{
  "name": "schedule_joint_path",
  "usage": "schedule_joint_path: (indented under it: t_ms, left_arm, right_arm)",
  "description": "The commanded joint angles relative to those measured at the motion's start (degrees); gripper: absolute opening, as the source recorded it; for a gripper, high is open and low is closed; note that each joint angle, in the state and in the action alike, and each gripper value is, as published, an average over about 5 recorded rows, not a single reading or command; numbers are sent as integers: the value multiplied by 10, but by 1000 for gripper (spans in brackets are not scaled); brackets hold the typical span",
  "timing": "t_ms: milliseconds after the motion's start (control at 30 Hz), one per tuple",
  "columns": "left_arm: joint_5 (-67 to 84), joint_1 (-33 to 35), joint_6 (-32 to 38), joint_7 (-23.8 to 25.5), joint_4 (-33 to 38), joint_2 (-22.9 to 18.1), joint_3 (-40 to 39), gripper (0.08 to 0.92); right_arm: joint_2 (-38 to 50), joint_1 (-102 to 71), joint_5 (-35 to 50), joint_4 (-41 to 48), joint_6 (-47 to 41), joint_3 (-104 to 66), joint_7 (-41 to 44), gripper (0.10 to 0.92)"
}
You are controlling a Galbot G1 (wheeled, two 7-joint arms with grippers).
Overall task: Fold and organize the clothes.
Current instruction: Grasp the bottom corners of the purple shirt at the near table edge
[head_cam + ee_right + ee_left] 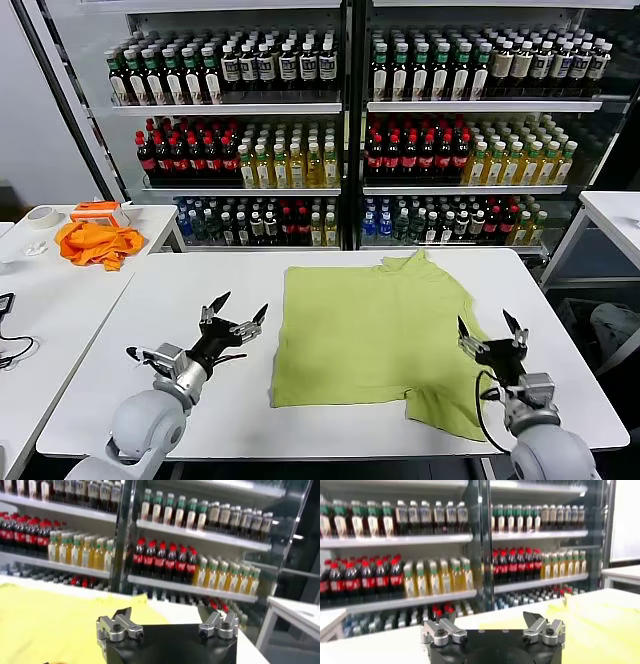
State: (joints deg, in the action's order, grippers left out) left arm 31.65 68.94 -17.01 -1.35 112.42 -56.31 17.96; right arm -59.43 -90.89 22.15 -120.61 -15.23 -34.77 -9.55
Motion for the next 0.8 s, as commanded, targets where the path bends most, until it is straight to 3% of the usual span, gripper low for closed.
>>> schedule_joint_path:
  t_ms: [33, 567, 800]
  left_arm:
    - [81, 75, -89, -74, 79, 37, -25, 823]
    - [83, 106, -122, -182, 102, 28, -105, 823]
    - [78, 106, -123, -202, 96, 23, -115, 823]
  right_arm:
    - [3, -123, 28, -61, -11, -23, 0, 823]
    - [-19, -155, 29, -38, 2, -12, -6, 823]
    - [-21, -145, 29, -28, 2, -2, -17, 823]
